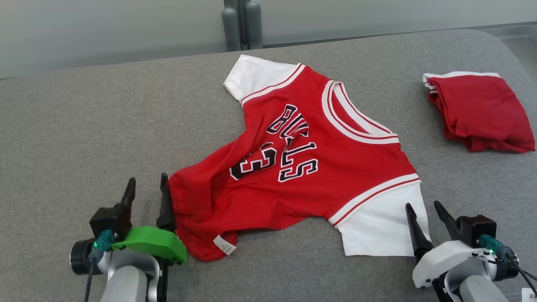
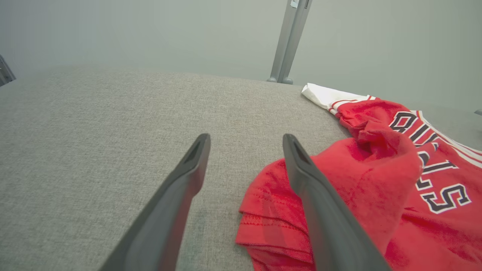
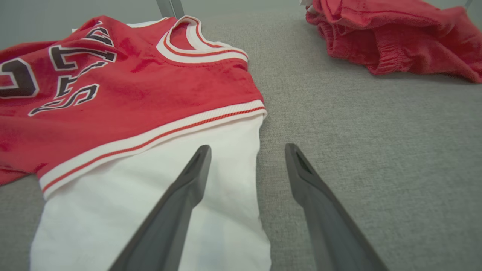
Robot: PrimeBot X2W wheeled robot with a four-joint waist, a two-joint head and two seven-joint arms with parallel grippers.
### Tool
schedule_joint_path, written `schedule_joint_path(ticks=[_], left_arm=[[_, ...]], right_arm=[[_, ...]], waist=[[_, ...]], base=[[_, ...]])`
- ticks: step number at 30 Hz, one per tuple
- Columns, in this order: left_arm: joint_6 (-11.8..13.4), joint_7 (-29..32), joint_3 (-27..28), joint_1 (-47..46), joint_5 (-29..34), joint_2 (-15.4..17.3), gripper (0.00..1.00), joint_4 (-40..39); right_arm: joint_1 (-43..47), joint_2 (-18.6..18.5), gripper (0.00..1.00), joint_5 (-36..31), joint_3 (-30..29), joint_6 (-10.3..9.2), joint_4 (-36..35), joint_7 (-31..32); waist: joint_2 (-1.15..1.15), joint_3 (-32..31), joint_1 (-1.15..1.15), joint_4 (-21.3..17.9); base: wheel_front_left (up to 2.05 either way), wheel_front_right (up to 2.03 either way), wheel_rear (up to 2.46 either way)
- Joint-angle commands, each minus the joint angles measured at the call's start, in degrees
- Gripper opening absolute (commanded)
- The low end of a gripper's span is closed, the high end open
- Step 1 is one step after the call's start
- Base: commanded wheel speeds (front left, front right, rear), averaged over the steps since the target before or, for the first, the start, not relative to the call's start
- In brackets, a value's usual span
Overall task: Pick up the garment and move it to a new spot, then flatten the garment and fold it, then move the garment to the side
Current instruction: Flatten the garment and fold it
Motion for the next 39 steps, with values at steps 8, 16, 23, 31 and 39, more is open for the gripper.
schedule_joint_path(ticks=[8,16,23,31,39], left_arm=[[-2.8,0.0,-8.5,4.9,3.1,0.2,1.0,-4.8],[-1.8,0.0,-12.1,3.0,1.8,0.2,1.0,0.6],[-1.6,0.0,-9.7,-0.2,3.7,0.3,0.0,1.0],[-3.0,0.0,-3.7,-9.4,10.6,7.6,0.0,0.9],[-6.7,0.4,-7.4,-29.0,18.2,18.9,0.0,15.9]], right_arm=[[0.3,0.3,1.0,-0.2,0.5,-0.09,0.1,0.0],[-0.3,0.0,1.0,-0.3,1.9,-0.09,-0.1,0.0],[0.0,-0.5,1.0,0.2,1.3,-0.09,-0.4,0.0],[-1.5,0.3,1.0,0.0,0.8,-0.09,-1.1,0.0],[-5.8,0.8,1.0,0.9,3.8,-0.09,-2.5,0.0]], waist=[[0.0,-0.6,0.0,1.7],[0.0,-0.4,0.0,0.5],[0.0,0.2,0.0,-0.6],[0.0,2.6,0.0,-1.1],[0.0,7.8,0.0,-5.3]], base=[[0.0,0.0,0.0],[0.0,0.0,0.0],[0.0,0.0,0.0],[0.0,0.0,0.0],[0.0,0.0,0.0]])
